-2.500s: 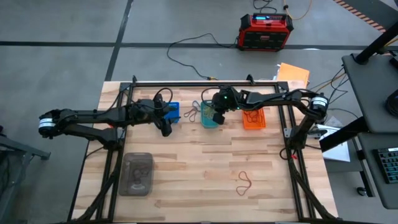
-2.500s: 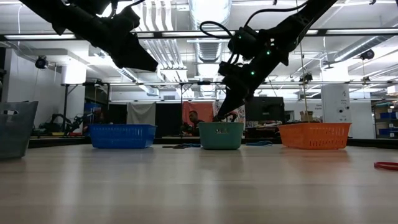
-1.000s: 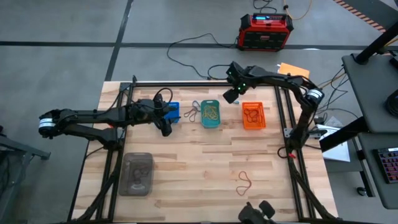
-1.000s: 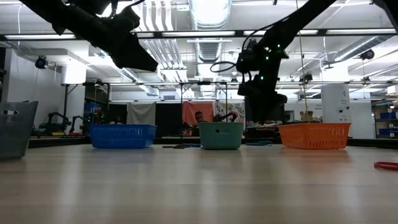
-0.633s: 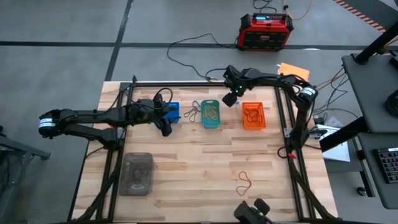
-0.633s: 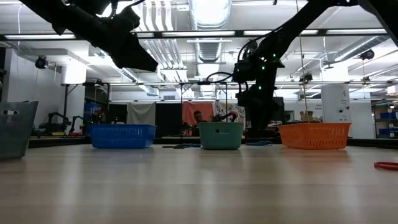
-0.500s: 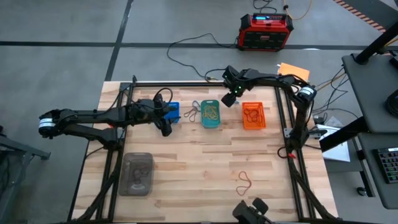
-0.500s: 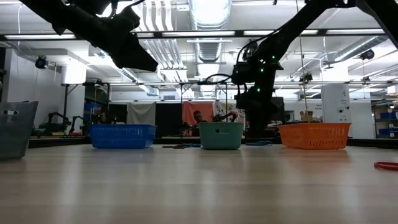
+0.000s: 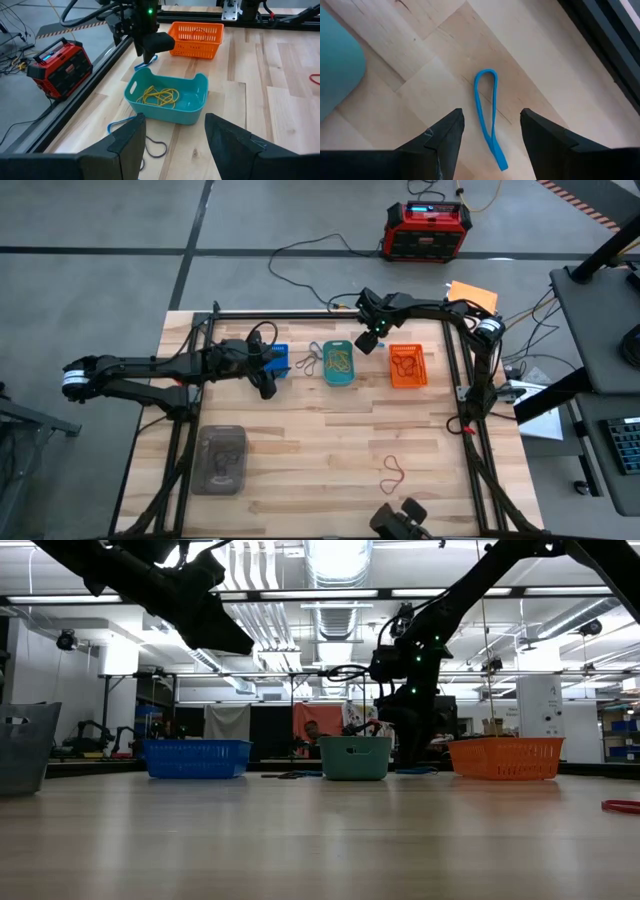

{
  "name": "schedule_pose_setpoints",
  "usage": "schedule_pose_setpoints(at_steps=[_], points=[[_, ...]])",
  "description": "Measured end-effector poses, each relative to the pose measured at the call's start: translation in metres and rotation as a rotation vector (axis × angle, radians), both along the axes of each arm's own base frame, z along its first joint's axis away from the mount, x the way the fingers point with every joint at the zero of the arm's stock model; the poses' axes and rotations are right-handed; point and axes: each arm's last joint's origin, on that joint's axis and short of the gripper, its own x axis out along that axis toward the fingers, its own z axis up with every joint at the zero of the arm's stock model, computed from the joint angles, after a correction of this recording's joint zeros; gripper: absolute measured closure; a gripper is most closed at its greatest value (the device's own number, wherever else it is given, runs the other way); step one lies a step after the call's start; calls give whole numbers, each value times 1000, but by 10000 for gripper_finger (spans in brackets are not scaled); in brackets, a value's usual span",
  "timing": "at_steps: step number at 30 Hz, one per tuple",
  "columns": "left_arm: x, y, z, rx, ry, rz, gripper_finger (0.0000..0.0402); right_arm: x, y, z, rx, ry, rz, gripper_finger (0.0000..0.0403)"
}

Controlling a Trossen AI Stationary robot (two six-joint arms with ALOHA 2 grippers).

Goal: Sort rubber bands into baskets
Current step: Put the right blue rubber band into the blue bin

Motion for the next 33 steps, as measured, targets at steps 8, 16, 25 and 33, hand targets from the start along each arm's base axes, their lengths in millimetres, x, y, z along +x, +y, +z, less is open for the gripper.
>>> schedule_pose_setpoints(at_steps=[8,16,25,33], points=[[0,0,0,1,1,-1,214,3,2,0,-3,-6,6,218],[0,0,0,2,1,-1,214,3,4,-2,1,-9,-12,220],[0,0,0,2,1,-1,214,0,7,-8,14,6,-13,223],[0,0,0,2,1,-1,214,0,7,-8,10,2,-13,225]])
